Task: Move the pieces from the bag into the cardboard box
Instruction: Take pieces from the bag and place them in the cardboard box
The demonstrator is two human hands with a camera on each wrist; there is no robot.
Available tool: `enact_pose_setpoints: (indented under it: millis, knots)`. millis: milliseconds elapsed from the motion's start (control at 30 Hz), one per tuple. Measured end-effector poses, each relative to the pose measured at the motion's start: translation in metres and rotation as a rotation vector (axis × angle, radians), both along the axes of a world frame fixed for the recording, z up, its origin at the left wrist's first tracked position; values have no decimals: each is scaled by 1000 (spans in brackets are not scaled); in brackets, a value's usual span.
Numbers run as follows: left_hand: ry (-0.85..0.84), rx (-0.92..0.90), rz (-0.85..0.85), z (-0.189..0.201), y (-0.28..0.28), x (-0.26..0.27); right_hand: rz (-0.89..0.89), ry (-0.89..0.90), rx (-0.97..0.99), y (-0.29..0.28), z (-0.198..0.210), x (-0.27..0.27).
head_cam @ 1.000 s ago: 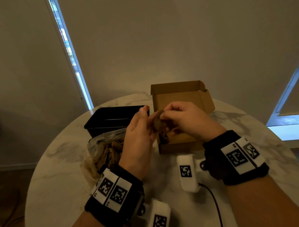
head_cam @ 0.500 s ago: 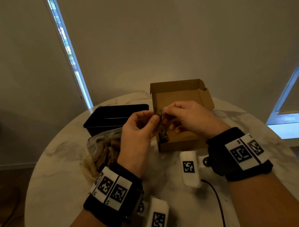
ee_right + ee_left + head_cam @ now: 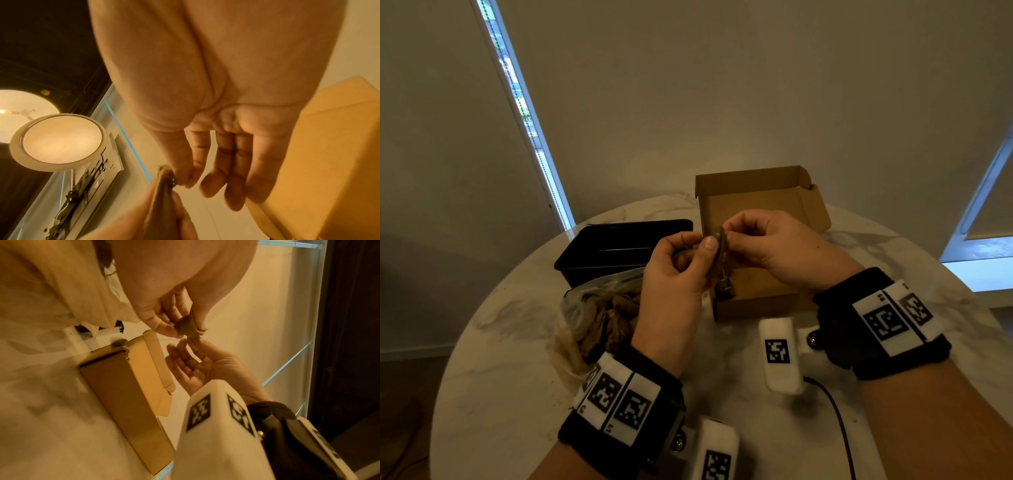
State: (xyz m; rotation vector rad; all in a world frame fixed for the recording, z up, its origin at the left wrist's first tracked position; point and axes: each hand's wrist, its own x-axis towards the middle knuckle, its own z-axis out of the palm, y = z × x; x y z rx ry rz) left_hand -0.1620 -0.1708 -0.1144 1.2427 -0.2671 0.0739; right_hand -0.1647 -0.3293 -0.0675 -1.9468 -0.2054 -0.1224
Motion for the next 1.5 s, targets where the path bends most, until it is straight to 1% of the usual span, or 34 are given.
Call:
enact_pose_setpoints:
  millis: [167, 300, 367, 433, 500, 600, 700, 767, 900, 967, 1067, 1133, 1200, 1333, 1500]
  knots:
    - [-28, 107, -104, 3, -1, -6, -93, -89, -116, -2, 0, 2]
    - [-34, 131, -171, 4, -2, -6, -115, -79, -121, -2, -1, 3]
    - [-59, 121, -184, 3, -2, -7, -98, -62, -109, -3, -2, 3]
    - [-88, 73, -176, 4, -3, -8, -60, -41, -88, -3, -2, 2]
    - [-104, -21, -148, 5, -4, -8, -31, -26, -76, -3, -3, 3]
    - [-127, -154, -64, 7, -3, -5, -20, -3, -65, -3, -4, 4]
    - [-145, -185, 28, 6, -1, -4, -32, 2, -77, -4, -5, 4]
    - [-141, -173, 73, 5, 2, -4, -47, -30, -43, -5, -2, 2]
    - [-86, -112, 103, 1, 5, 0, 4, -204, 87, -2, 10, -6]
    - [-71, -90, 56, -1, 4, 1, 48, -256, 146, 2, 14, -10]
    - [-52, -8, -76, 1, 0, -2, 59, -292, 116, 3, 13, -9]
    - [-55, 50, -152, 3, -3, -5, 26, -286, 94, 0, 10, -6]
    - [-70, 79, -181, 5, -4, -8, -10, -253, 68, -4, 8, -4]
    - [-94, 62, -182, 6, -3, -9, 15, -106, 11, -6, 4, -3]
    - [-102, -4, -129, 6, -3, -7, -8, -65, -46, -5, 2, -3]
